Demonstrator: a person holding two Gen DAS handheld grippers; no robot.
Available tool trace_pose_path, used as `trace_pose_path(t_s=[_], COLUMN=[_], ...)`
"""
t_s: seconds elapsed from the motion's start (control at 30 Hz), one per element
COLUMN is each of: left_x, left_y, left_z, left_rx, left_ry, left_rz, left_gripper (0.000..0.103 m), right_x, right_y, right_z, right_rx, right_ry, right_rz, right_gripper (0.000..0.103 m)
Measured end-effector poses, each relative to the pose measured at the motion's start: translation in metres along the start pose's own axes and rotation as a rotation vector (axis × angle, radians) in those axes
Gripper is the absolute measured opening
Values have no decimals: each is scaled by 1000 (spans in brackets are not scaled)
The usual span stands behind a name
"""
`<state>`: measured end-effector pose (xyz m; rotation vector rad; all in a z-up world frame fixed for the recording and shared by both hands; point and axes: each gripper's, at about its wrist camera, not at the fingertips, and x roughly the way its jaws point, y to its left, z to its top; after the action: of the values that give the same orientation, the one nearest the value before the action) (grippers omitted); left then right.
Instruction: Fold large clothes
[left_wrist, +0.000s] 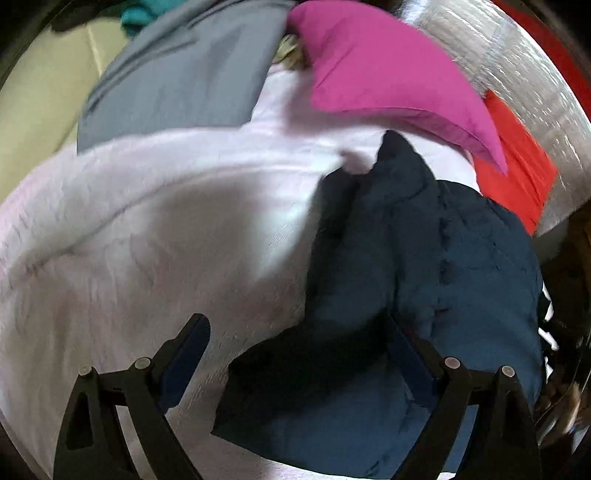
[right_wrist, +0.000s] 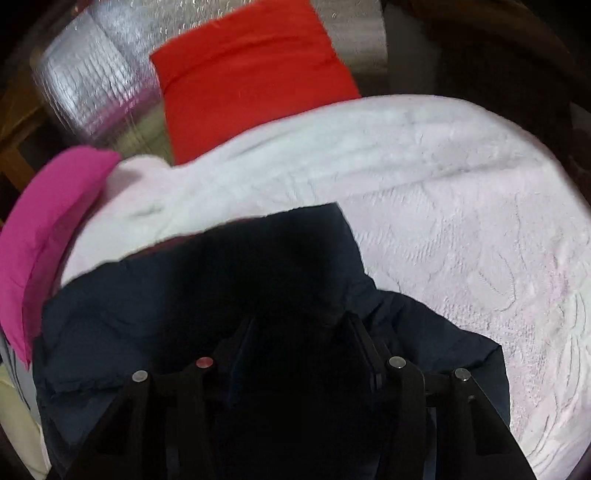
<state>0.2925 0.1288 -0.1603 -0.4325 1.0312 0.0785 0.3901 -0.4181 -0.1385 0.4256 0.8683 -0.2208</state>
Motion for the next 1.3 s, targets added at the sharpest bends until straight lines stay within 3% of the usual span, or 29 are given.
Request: trace_pose_path(t_s=[0.1,0.2,0.37,0.5,0.6,0.77,0.87,0.97,1.13,1.2,1.3], left_x=[-8,-21,-29,-29,-29,-27,-27,-29,-30,-30,-29], left_y=[1,-2,5,13,21,36,39,37,38,40,43], left_z=[0,-2,-3,1,5,10,10,8,6,7,8], left_rx=[-12,14,13,8,-10,-48,-58,-40,-16,-10,-6], left_ry=[-24,-67,-79,-71,-71,-54,-51,-52,-52,-49,-46], left_rz=[5,32,43,45,48,61,70,82,100,107,110], left_gripper=[95,95,95,95,95,95,95,95,95,95,95], right_x=[-38,-66,-64,-22,8,-15,-37,-44,-16,7,13], right_y=[11,47,135,171,170,169,192,227,276,287,293], right_z=[-10,-25,-45,-49,-50,-52,-62,-78,-102,-112,-119], right_rx=[-28,-134,-338,-339,-314,-244,-294,-377,-415,-402,-402], right_ry=[-122,-146,-84,-9,53,8,-20,19,123,190,190], right_rz=[75,203,242,142,91,144,281,349,391,360,328], right_gripper=[52,52,48,48,51,54,54,53,51,51,51])
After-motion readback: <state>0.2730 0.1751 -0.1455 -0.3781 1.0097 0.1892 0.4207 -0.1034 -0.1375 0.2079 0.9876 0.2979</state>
